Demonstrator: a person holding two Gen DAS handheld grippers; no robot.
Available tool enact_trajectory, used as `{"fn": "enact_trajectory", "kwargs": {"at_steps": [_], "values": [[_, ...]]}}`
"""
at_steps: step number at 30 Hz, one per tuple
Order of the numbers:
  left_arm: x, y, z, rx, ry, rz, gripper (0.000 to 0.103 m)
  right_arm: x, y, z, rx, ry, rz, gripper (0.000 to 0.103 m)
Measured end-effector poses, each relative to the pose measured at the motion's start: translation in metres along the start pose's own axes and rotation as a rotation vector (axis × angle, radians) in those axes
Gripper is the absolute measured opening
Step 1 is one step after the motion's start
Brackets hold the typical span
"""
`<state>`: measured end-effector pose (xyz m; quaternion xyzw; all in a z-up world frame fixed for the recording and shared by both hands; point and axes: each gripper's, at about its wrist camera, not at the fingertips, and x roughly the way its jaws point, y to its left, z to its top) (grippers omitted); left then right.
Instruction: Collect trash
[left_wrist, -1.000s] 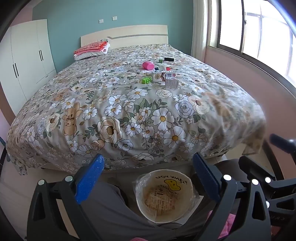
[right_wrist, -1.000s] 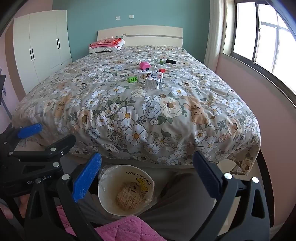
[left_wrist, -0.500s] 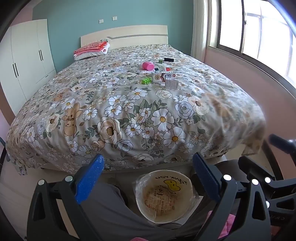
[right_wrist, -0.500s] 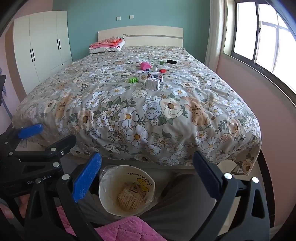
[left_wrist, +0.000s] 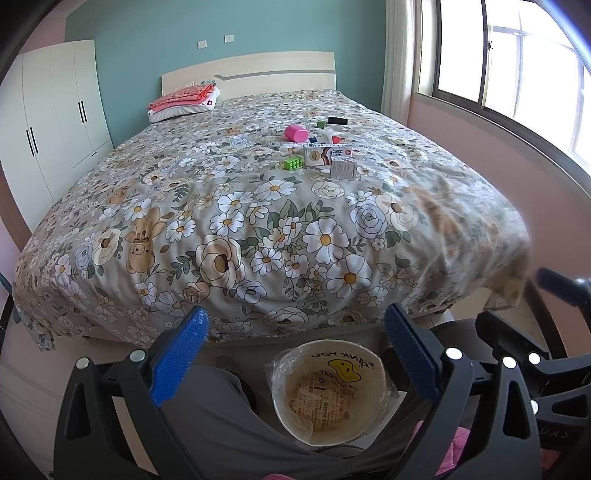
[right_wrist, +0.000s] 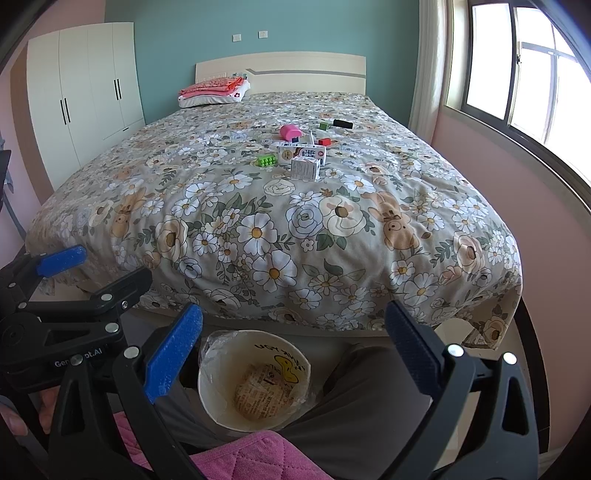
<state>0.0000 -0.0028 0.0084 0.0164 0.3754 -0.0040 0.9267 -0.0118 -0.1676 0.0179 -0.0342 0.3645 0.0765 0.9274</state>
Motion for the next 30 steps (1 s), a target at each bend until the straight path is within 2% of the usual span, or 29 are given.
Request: {"fn": "enact_trajectory", "kwargs": {"at_steps": [30], "values": [[0.0009,0.0012,-0.0015,0.001,0.001,-0.001,0.098,0.0014,-0.0001,-0.0036,0.003,0.003,0.002,0.097]]}}
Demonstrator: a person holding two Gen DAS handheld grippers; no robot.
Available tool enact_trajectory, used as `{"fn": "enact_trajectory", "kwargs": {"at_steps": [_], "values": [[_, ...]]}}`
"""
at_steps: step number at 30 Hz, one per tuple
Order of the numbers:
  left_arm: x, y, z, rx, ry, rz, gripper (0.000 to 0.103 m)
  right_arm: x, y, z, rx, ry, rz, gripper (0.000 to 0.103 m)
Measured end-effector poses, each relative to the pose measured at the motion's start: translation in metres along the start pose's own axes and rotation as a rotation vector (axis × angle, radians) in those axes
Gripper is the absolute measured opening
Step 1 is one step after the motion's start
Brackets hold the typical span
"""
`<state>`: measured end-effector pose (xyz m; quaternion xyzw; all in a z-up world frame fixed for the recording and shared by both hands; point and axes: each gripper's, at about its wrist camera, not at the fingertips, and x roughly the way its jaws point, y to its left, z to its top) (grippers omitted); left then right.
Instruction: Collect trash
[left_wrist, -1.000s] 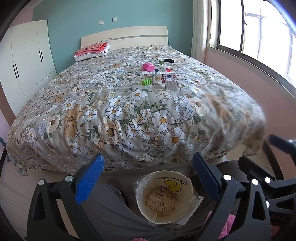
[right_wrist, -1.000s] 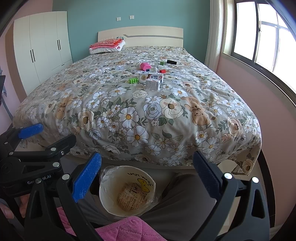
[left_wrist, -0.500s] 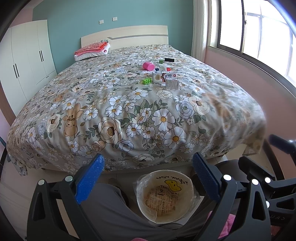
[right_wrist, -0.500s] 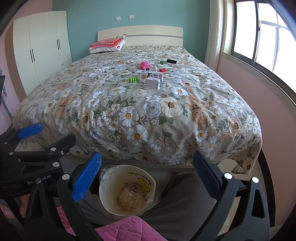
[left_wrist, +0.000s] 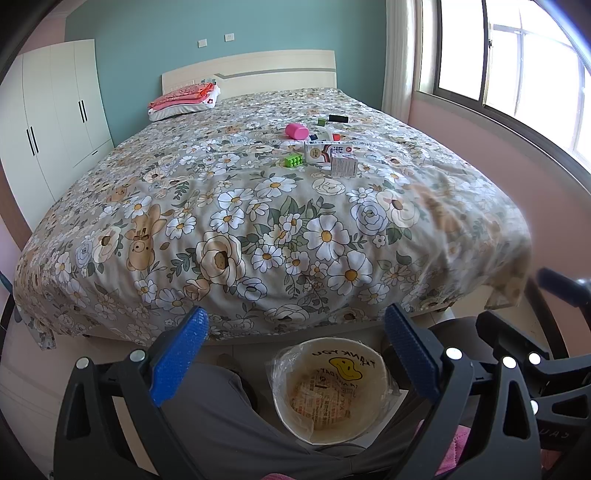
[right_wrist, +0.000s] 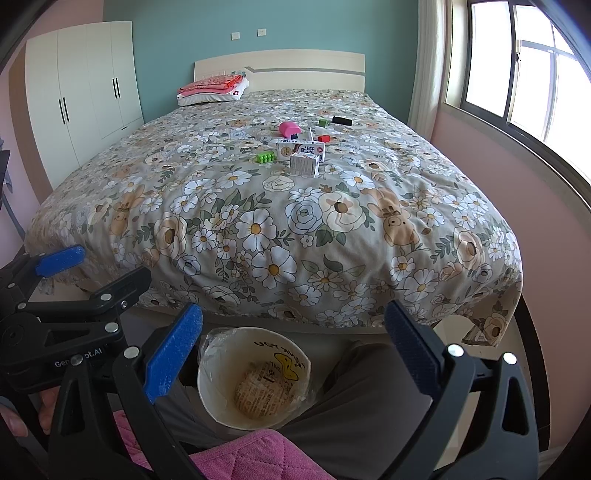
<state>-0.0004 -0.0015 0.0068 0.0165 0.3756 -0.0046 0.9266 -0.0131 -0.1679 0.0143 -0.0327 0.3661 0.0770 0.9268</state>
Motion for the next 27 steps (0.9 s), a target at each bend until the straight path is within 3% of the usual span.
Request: {"fn": "enact_trajectory", "kwargs": {"at_steps": [27], "values": [[-0.0002,-0.0005,0.0005,0.001,0.003,0.000,0.098,0.0015,-0.0005,-0.0005,0.002,0.004,0.002,0.097]]}}
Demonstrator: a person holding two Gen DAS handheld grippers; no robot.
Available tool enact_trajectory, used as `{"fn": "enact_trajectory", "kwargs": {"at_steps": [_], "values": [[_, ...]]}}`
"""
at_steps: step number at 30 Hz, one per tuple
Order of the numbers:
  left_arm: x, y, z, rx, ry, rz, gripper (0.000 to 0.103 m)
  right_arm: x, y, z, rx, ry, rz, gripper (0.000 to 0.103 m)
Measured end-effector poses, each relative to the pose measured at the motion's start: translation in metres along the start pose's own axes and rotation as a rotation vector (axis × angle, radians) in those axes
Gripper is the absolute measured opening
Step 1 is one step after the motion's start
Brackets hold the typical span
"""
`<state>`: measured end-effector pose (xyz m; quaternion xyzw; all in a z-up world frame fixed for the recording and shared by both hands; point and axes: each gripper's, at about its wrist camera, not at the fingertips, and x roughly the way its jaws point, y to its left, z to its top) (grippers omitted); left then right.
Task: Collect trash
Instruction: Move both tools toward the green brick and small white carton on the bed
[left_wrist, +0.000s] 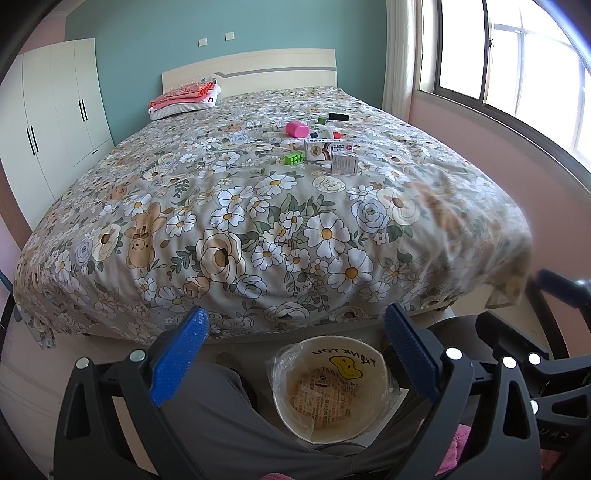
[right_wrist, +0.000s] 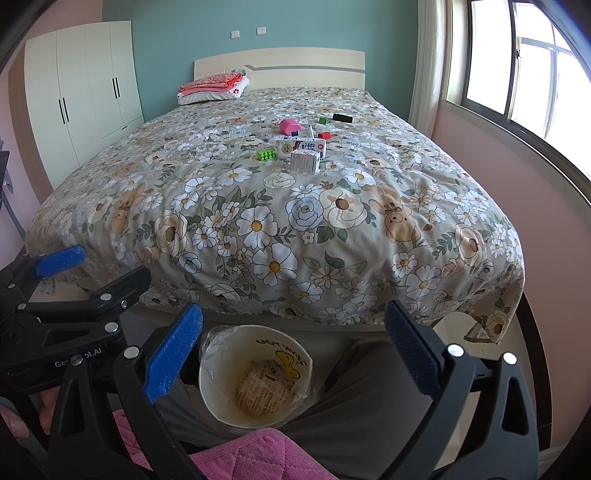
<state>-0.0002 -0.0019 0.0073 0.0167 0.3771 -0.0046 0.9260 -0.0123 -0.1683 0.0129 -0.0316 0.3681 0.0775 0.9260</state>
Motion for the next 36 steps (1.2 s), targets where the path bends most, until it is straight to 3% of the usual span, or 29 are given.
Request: {"fn": "enact_trajectory", "kwargs": {"at_steps": [10,14,22,36], "values": [[0.002,0.001,0.000,-0.012,-0.011,-0.007,0.098,0.003,0.005,0.002,-0.040,-0.024,-0.014,0.097],[0.010,0.004,0.008,-0.012,-0.010,-0.006,0.098,0.011,0.005,0.018,-0.063,-0.024,-0.014,0.097],[0.039,0.025,0.051,-0.044,-0.013,0.007,0.098,0.040,-0.001,0.060,-0.096,-0.019,-0.017,0.097],[0.121,0.057,0.133,-0.088,0.008,-0.017,0.098,0.133,-0.012,0.147,-0.046,-0.016,-0.014,0.097]]}}
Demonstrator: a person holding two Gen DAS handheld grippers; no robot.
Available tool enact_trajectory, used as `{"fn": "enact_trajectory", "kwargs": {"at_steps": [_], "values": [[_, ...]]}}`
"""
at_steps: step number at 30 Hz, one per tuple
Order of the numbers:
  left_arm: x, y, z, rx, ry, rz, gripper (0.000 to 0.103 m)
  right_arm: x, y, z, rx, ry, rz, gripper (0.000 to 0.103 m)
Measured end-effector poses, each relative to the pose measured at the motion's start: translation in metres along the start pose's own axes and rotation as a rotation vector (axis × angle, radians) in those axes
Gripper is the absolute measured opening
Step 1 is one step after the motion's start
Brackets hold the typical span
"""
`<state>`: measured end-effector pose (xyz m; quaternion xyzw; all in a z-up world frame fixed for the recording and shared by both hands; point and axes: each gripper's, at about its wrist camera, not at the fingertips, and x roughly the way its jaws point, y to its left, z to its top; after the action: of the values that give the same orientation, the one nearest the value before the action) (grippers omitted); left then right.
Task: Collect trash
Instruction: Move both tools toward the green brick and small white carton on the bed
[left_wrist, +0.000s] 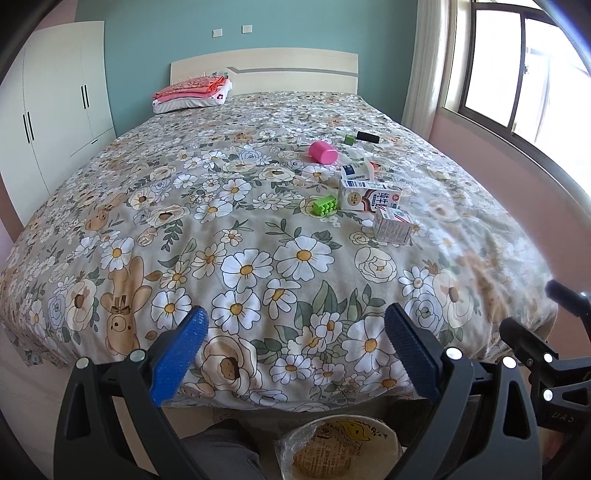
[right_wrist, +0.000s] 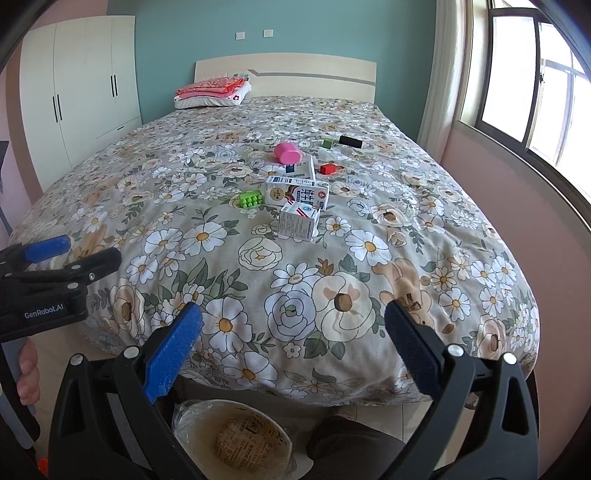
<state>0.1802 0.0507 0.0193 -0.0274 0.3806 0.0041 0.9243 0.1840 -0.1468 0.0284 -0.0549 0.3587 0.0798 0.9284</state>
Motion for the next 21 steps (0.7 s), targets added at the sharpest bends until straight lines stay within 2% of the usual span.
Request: {"fn": "enact_trajectory", "kwargs": {"at_steps": [10,17,21], "values": [[0.068,-0.005,0.056,0.090,0.002,-0.040,0.098,0.080,0.001,0.048,0.032,0.018,-0.019,0.097],[0.129,-0.005,0.089,0.142,0.076,-0.165,0.097,0.141,-0.005,0.069,0.075,0.054,-0.029,0.097],[0.166,-0.008,0.104,0.207,0.083,-0.180,0.097,0.174,-0.006,0.075,0.092,0.066,-0.043,0.097]]}}
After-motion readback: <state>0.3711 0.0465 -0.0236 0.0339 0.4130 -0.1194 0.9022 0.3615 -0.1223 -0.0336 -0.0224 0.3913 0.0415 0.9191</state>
